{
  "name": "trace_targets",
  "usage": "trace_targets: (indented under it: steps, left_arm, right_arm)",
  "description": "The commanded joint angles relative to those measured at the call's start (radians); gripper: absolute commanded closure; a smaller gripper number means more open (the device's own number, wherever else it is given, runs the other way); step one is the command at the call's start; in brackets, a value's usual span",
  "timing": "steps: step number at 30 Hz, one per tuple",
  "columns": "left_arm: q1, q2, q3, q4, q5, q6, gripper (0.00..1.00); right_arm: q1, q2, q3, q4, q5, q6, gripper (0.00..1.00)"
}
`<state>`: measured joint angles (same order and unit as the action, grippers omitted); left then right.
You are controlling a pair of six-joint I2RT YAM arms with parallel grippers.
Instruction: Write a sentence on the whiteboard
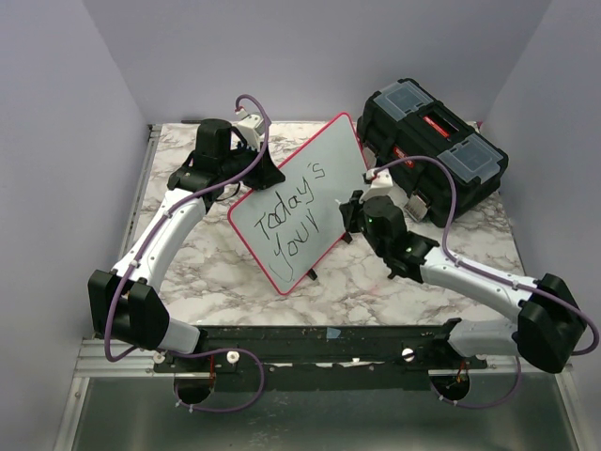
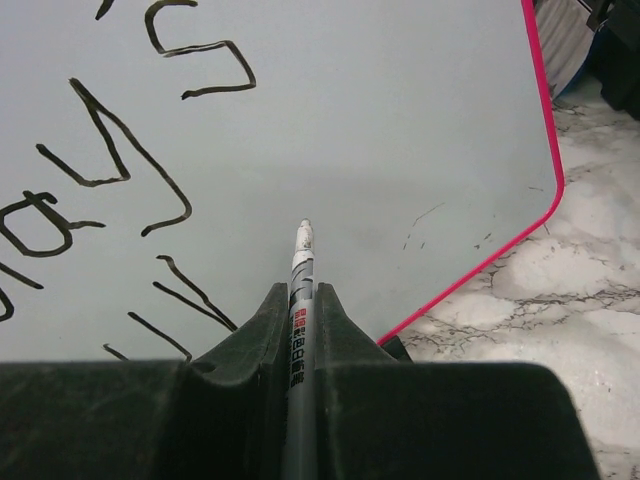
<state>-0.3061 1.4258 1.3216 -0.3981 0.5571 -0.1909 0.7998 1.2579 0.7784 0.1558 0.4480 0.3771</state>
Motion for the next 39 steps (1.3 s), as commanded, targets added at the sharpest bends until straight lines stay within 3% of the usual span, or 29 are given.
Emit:
trace_targets:
  steps: [1, 15, 39]
  left_arm:
    - [-0.016, 0.014, -0.009, -0.061, -0.030, 0.090, 1.00]
    - [-0.016, 0.021, -0.003, -0.064, -0.033, 0.091, 1.00]
    - [-0.016, 0.021, -0.001, -0.063, -0.033, 0.089, 1.00]
  right_arm:
    - [-0.021, 0.027, -0.008, 0.025, -0.038, 0.006, 0.99]
    - [-0.056, 0.110, 0.040, 0.074, -0.141, -0.026, 0.99]
    - [-0.056, 0.104, -0.011, 0.124, -0.305, -0.009, 0.99]
